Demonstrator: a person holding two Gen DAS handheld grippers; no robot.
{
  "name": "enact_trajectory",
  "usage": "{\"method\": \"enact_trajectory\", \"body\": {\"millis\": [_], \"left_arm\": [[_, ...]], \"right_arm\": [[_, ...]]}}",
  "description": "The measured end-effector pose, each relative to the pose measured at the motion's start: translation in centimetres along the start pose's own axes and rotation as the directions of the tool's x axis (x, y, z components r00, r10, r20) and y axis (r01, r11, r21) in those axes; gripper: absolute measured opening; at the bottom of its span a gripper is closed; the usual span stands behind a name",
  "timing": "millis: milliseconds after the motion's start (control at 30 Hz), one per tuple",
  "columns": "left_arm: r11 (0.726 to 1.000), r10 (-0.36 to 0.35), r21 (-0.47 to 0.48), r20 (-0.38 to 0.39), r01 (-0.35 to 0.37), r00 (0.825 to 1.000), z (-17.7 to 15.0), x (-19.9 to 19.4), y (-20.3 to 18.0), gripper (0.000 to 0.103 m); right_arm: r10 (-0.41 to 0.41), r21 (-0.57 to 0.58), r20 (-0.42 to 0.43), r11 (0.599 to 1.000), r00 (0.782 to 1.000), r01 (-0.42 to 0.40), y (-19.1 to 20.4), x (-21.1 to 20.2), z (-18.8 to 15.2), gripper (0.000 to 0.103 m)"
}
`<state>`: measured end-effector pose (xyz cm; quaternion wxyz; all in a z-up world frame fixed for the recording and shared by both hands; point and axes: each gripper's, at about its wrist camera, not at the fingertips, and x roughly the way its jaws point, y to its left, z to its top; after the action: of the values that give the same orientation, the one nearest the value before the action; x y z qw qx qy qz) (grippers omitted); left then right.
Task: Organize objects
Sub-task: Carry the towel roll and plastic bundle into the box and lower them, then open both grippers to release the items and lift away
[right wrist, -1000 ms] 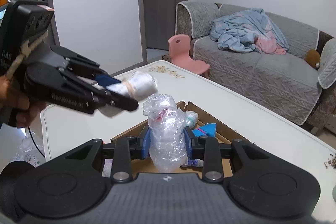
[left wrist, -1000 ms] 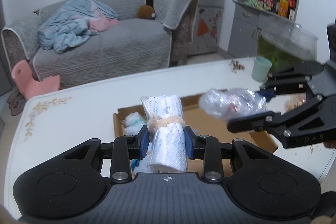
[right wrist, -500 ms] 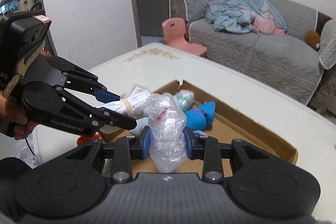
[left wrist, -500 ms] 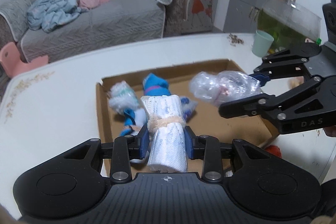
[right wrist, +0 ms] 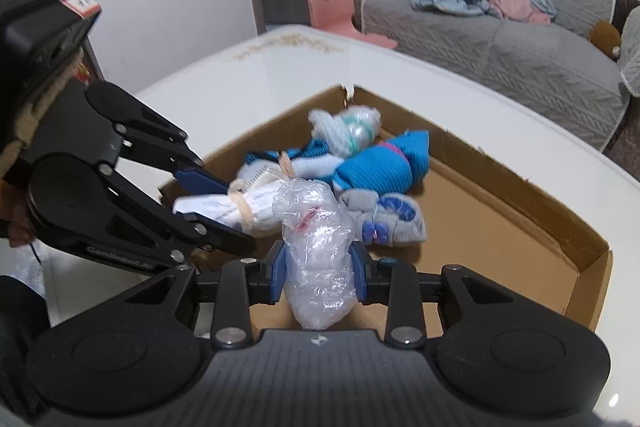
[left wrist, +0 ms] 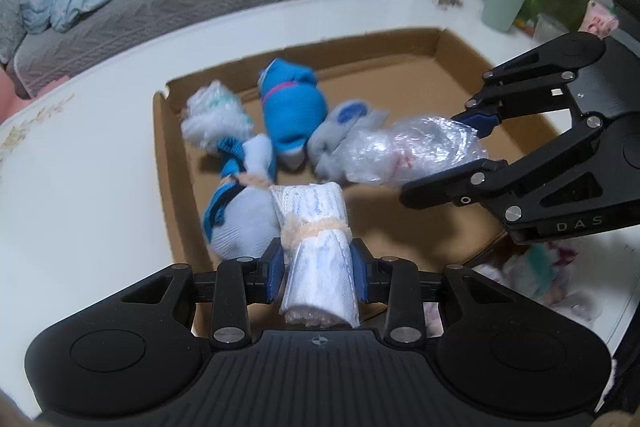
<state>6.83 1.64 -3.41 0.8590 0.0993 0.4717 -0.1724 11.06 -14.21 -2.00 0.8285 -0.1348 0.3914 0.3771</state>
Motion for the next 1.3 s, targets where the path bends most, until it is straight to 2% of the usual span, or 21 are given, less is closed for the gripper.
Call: {"method": "enact_trajectory", "body": {"millis": [400,700,833,967,1200,1300], "left_arm": [[0.998,0.044,-0.032,-0.026,-0.045,0.999,0.0,1.4,0.7,0.041],[0.997,0.068,-0.040,-0.035,-0.070,0.997,-0.5,1.6,0.6,0.041],[0.996,0.077,-0.042,-0.009,-0.077,0.997,-0.6,0.5,0.6,0.046],[0.996,0.082,-0.028,0.032,-0.081,0.996,-0.7,-1.2,0.2,0.063],[0.995,0.099,-0.018,0.088,-0.098,0.991,-1.3,-3.7,0.0,0.070],[0.995,0.101,-0.029,0.097,-0.098,0.990,-1.6,-4.4,0.4,0.072]], "right_arm": [[-0.034,-0.033,-0.080,0.999,0.996,0.032,1.6,2.9,0.0,0.030],[-0.027,-0.054,-0.095,0.998,0.995,0.021,2.5,2.9,0.2,0.030],[-0.025,-0.065,-0.100,0.998,0.995,0.019,2.9,2.9,0.3,0.030],[-0.027,-0.073,-0.106,0.997,0.994,0.019,3.2,3.0,0.5,0.030],[-0.030,-0.098,-0.132,0.995,0.991,0.017,4.4,3.6,1.1,0.032],[-0.034,-0.108,-0.144,0.994,0.989,0.019,4.9,4.0,1.3,0.040]]}}
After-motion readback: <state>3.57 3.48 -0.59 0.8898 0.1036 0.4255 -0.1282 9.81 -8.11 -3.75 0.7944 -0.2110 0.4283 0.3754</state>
